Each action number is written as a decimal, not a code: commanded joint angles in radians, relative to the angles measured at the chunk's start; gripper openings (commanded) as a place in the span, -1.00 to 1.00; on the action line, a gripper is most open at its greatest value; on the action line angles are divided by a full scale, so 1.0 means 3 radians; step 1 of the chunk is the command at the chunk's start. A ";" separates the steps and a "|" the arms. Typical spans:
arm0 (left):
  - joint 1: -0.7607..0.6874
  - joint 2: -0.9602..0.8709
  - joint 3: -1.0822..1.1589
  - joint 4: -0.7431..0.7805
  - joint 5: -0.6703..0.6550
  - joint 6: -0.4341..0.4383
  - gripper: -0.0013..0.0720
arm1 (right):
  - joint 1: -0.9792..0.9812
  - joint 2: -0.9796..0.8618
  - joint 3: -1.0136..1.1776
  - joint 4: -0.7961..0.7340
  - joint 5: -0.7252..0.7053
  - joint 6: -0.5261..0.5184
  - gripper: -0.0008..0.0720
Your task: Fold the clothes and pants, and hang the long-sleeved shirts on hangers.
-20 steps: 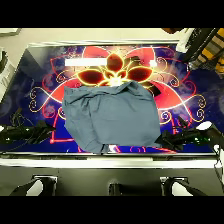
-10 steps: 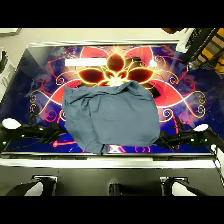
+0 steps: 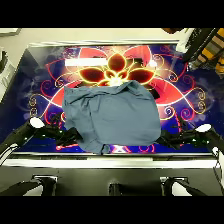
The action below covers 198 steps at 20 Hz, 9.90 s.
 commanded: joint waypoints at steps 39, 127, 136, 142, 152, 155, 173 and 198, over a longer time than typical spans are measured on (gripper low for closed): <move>0.0359 0.0779 0.3174 0.0491 0.0172 -0.0036 -0.92 | 0.0834 0.0430 0.3325 -0.0393 -0.0657 0.0477 -0.91; 0.0361 0.0319 -0.0488 -0.0065 0.0328 0.0195 -0.91 | 0.0031 -0.0593 0.1728 -0.0530 0.0622 0.0889 0.21; 0.0535 0.0322 -0.0482 -0.0062 0.0196 0.0261 -0.91 | 0.0031 -0.0830 0.1726 -0.0928 0.0671 0.0848 0.65; 0.0534 0.0322 -0.0482 -0.0064 0.0181 0.0320 -0.91 | 0.0034 -0.1190 0.1723 -0.0881 0.0646 0.0834 0.64; 0.0534 0.0323 -0.0481 -0.0064 0.0172 0.0319 -0.92 | 0.0041 -0.1386 0.1570 -0.0523 0.0698 0.0744 -0.66; 0.0643 0.0406 -0.0388 0.0010 -0.0042 0.0313 -0.92 | 0.0034 -0.1213 0.1573 -0.0557 0.0765 0.0690 -0.90; 0.0975 0.0486 0.0835 0.0403 -0.0515 0.0201 -0.92 | 0.0441 -0.0322 0.1720 -0.0342 0.0011 0.0570 -0.90; 0.0773 -0.1845 0.3695 0.0720 -0.1049 0.0308 -0.08 | -0.0092 -0.1690 0.3195 -0.0229 0.0062 0.1191 0.41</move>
